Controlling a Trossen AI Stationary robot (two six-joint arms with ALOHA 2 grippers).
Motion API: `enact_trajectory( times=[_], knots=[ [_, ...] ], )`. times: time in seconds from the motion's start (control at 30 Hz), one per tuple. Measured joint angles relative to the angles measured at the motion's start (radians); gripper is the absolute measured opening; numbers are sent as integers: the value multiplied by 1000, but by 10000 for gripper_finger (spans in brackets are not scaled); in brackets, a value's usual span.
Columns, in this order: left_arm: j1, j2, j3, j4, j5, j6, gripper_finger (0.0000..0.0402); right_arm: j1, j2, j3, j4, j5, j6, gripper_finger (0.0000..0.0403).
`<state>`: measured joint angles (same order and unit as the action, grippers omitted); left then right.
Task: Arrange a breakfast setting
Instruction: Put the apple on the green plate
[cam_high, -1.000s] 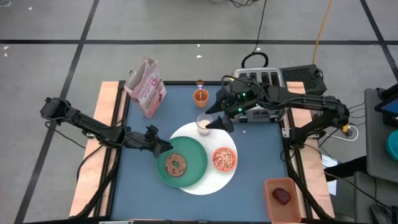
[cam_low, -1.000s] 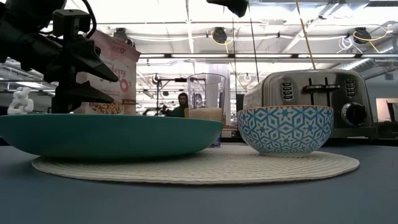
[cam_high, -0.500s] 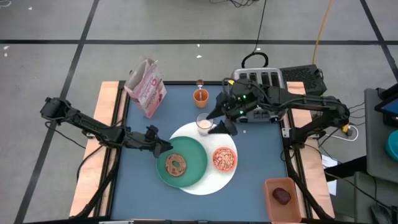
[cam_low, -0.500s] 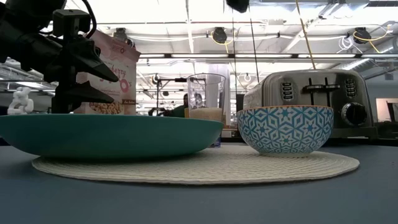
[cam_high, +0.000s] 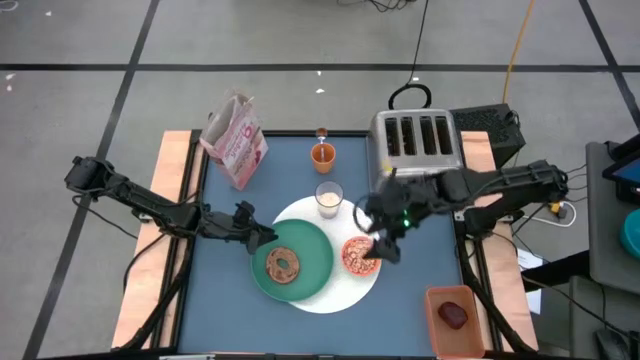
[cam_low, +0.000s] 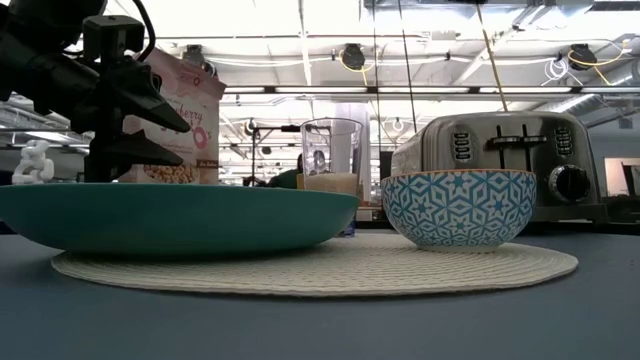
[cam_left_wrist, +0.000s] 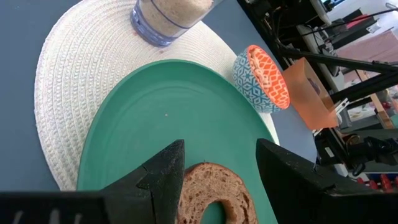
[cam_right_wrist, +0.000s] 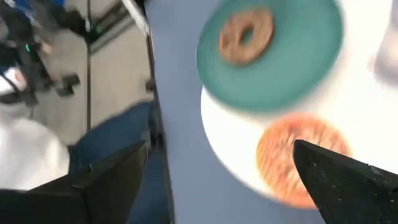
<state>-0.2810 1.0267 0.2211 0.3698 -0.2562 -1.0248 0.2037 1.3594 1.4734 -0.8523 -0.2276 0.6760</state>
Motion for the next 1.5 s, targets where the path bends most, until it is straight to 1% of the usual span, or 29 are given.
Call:
enact_trajectory(
  times=[0.1,0.2,0.3,0.5,0.7,0.87,0.97,1.2,1.4,1.43,1.5],
  knots=[
    [0,0,0,0,0,0,202,74,-3,0,-54,37,62,394],
    [0,0,0,0,0,3,202,156,-2,0,-127,109,131,394],
    [0,0,0,0,0,10,202,235,-2,0,-205,180,237,393],
    [0,0,0,0,0,29,202,390,-2,0,-304,240,439,393],
    [0,0,0,0,0,28,202,538,10,0,-372,330,641,393],
    [0,0,0,0,-1,28,202,639,42,0,-399,334,798,393],
    [0,0,0,0,-6,27,202,693,68,0,-406,333,844,393],
    [0,0,0,0,-8,26,202,812,150,0,-409,332,857,393],
    [0,0,0,0,-8,21,202,865,225,0,-401,328,862,393],
    [0,0,0,0,-8,21,202,868,234,0,-401,320,869,393],
    [0,0,0,0,-8,18,202,872,254,1,-405,257,880,393]
  ],
)
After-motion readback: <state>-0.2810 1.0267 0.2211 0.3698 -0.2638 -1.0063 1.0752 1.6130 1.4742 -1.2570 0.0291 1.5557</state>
